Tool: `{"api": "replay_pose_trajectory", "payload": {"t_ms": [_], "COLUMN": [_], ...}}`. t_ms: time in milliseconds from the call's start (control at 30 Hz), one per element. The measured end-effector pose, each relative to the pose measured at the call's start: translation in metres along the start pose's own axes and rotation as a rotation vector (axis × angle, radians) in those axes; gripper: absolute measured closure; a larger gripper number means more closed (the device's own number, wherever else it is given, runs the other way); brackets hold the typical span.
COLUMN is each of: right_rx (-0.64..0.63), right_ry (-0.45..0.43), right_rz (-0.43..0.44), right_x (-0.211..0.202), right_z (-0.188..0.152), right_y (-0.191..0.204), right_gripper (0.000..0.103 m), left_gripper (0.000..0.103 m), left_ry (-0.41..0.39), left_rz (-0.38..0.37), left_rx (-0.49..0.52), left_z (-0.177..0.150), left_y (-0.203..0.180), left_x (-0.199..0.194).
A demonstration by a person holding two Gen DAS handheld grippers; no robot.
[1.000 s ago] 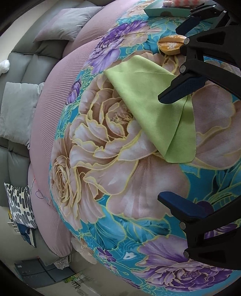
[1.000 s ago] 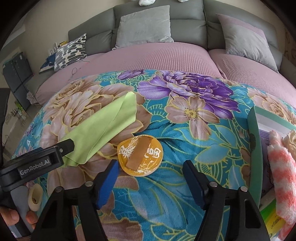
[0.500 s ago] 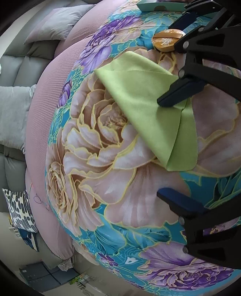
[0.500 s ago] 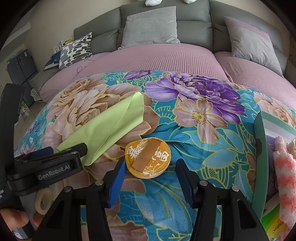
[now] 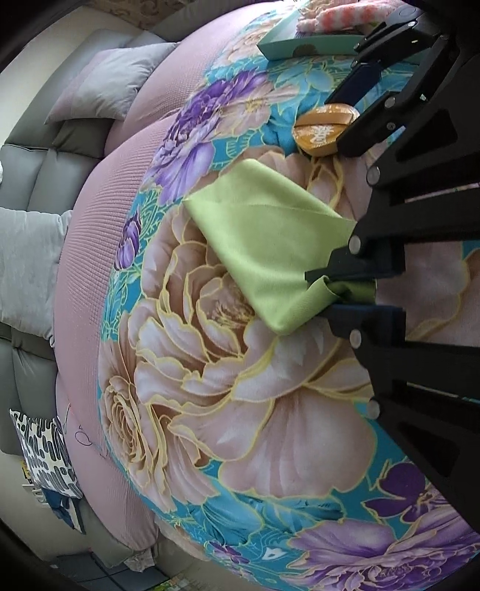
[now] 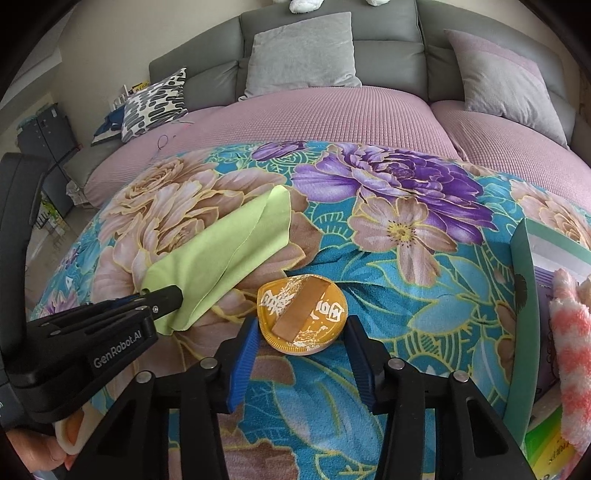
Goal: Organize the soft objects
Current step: 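Lift and carry the green cloth and orange tin over the tray with both tools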
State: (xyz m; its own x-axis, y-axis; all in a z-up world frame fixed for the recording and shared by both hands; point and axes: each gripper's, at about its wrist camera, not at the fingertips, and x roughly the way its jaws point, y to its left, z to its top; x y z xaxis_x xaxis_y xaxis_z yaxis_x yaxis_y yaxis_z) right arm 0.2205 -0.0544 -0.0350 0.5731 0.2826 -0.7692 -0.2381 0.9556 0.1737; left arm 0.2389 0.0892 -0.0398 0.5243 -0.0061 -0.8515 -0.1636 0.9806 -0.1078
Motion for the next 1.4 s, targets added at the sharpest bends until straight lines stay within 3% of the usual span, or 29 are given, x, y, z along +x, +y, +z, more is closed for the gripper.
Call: {"api": "replay_pose_trajectory", "payload": {"t_ms": [367,1100,1400], "right_rx": [0.019,0.042,0.056], "right_ry": [-0.006,-0.133,-0.175], "right_rz": [0.013,-0.05,-0.048], "right_x": [-0.009,-0.1,-0.119], "right_z": [0.001,-0.01,-0.008], "right_y": [-0.003,-0.033,-0.043], "right_gripper": [0.054,0.055,0.055], "left_gripper": [0.098,0.098,0.098], "left_ry": [-0.035,-0.298,-0.366], "left_rz": [-0.044,-0.14,-0.155], "left_rx": [-0.043,-0.001,0.02], "left_z": [-0.003,-0.017,-0.017], "left_y": [0.0,-0.022,-0.028], "left_x": [-0.016,-0.131,-0.158]}}
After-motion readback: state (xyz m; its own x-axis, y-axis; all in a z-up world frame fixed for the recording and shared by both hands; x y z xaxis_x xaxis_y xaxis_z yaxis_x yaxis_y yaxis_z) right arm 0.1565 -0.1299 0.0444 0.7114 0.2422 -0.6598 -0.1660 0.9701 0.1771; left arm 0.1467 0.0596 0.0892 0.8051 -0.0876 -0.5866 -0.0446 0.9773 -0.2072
